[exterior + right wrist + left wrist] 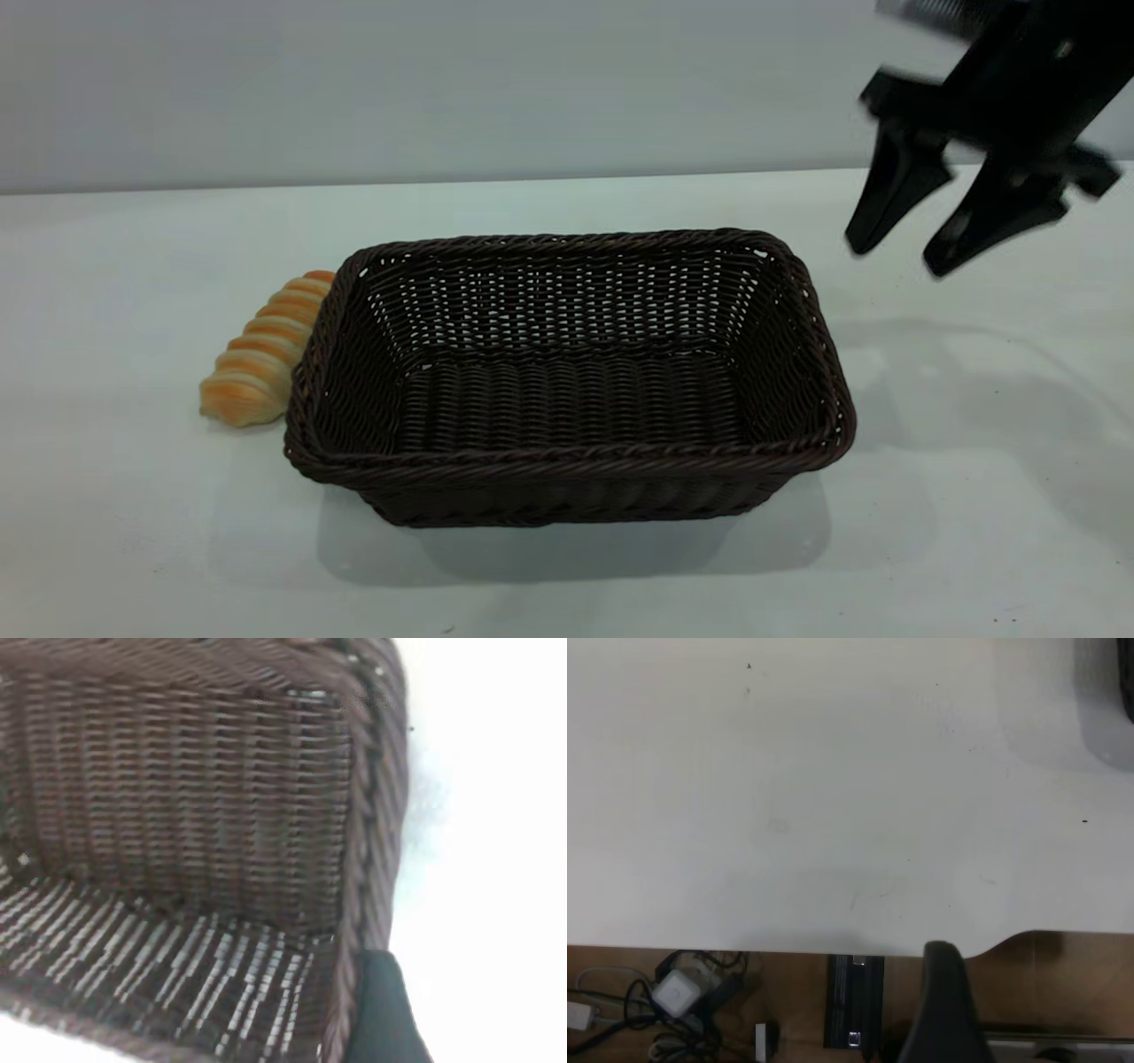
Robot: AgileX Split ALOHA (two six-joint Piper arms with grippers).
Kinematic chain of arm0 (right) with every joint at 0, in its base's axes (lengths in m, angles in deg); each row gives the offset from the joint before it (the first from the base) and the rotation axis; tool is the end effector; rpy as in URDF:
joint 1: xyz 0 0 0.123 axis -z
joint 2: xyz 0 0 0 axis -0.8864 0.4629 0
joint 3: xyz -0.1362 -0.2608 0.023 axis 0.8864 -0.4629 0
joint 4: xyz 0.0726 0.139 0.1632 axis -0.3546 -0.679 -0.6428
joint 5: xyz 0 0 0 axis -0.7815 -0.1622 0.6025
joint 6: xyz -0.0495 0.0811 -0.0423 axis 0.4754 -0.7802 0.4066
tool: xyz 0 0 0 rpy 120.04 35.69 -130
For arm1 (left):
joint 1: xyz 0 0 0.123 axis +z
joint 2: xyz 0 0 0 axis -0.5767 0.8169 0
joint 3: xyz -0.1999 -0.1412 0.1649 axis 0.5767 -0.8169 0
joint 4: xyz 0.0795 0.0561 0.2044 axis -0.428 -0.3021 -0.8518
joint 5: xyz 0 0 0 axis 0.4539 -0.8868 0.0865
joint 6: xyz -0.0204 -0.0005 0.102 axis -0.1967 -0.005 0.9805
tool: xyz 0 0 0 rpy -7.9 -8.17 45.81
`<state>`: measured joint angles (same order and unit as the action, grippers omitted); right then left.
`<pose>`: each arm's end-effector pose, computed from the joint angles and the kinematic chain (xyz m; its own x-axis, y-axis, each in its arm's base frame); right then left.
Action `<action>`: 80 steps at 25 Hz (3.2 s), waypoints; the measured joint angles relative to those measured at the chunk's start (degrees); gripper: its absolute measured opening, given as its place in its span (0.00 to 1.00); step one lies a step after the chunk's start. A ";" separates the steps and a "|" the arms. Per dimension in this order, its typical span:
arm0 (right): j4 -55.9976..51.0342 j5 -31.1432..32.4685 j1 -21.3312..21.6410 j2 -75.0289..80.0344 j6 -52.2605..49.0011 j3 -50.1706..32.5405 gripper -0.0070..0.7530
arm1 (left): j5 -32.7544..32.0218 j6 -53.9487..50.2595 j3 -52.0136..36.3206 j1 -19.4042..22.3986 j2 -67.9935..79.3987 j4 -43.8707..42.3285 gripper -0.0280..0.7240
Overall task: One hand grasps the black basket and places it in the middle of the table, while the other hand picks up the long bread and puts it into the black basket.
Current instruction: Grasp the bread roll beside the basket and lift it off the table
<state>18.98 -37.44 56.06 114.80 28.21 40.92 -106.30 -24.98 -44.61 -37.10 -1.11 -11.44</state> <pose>0.3613 0.0818 0.1826 -0.9762 -0.0331 -0.2144 -0.1192 0.9076 0.4026 0.0304 0.0021 0.2848 -0.7613 -0.0876 -0.6424 -0.0730 0.9961 -0.0493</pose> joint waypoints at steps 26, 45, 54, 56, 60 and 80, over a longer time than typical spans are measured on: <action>26.65 23.62 0.02 -37.39 -8.03 -0.05 0.72 | 14.69 0.18 0.10 0.00 25.30 -2.72 0.80; 22.70 24.25 0.02 -54.79 -7.68 -6.38 0.73 | 22.88 7.90 23.43 0.00 64.34 -2.56 0.80; 22.01 24.25 0.02 -56.63 -7.24 -8.01 0.73 | 27.59 29.91 35.41 0.00 87.18 9.09 0.80; 21.57 24.25 0.02 -56.63 -7.24 -8.01 0.73 | 28.69 33.36 37.25 0.00 90.32 10.98 0.80; 21.44 24.25 0.02 -56.63 -7.24 -8.01 0.73 | 32.96 35.21 39.40 0.00 95.00 11.76 0.80; 21.18 24.25 0.02 -56.63 -8.09 -8.01 0.73 | 39.54 48.47 40.59 0.00 105.71 23.23 0.62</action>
<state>40.16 -13.19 56.08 58.17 20.12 32.91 -66.75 23.50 -4.02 -37.10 104.60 11.79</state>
